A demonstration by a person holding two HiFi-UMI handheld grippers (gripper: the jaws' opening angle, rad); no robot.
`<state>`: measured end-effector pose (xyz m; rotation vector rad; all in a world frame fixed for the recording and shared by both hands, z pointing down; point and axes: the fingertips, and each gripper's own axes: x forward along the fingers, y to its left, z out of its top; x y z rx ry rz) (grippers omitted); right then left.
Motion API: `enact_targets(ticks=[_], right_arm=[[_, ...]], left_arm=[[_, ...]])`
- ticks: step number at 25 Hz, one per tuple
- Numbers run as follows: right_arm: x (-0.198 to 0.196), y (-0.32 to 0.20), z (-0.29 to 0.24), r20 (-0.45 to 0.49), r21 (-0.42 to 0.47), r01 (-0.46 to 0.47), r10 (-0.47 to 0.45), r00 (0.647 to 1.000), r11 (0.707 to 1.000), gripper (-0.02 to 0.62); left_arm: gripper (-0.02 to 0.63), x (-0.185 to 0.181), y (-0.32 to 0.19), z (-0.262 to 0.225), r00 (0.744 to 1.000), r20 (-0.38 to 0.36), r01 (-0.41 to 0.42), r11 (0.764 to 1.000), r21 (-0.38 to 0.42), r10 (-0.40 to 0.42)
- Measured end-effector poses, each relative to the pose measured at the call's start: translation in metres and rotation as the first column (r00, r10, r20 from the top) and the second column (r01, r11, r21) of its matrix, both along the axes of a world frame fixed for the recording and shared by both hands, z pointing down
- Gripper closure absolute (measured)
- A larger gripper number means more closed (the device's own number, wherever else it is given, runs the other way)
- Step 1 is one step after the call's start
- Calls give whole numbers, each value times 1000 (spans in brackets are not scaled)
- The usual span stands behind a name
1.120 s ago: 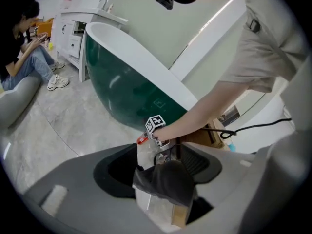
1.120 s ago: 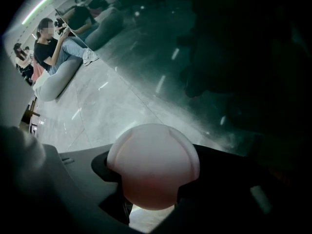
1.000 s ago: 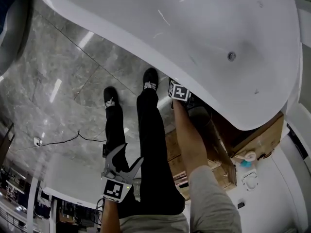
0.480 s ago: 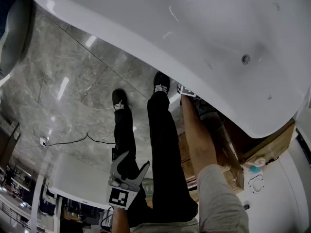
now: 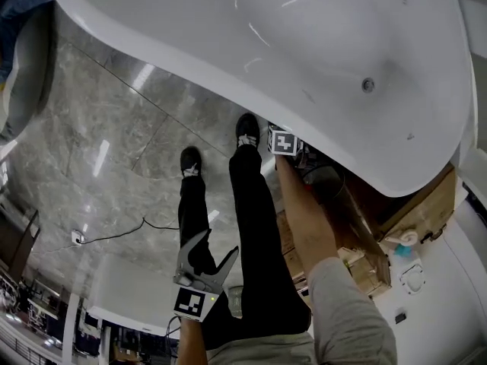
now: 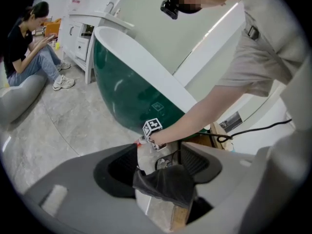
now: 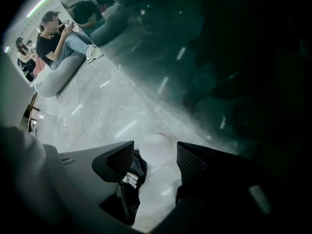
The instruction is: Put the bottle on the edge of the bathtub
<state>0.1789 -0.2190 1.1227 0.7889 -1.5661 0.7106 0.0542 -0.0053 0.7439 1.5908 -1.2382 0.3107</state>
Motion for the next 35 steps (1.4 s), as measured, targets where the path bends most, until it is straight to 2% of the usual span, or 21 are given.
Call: enact_targets(ticks=[3,6,11,15,22,30,35], right_arm=[[-9,19,-47,32,-23,4,-3,999,1000,318],[-5,34,-92,60,-7,-28,28,998,1000,318],[-6,44,-186,126,106,-170,156,980,980,318],[-9,68,-255,194,144,-244,215,957,959,318],[-7,108,-365,291,189,-361,299,909,913,318],[-16,139,-471,434,254,-441,307,847,861,318],[-18,151,-519,498,285,-508,327,803,813,318]], left_arm=[[276,-5,-8,-24,999,17,-33,996,83,32],[276,-6,-18,-53,995,30,-100,979,176,96],[276,-21,-16,-89,973,99,-230,927,297,209],[276,-35,-16,-110,958,160,-283,882,376,239],[278,-34,-42,-158,947,161,-320,838,442,277],[278,0,-57,-202,902,202,-431,767,475,382],[278,2,-55,-215,901,210,-434,777,456,380]])
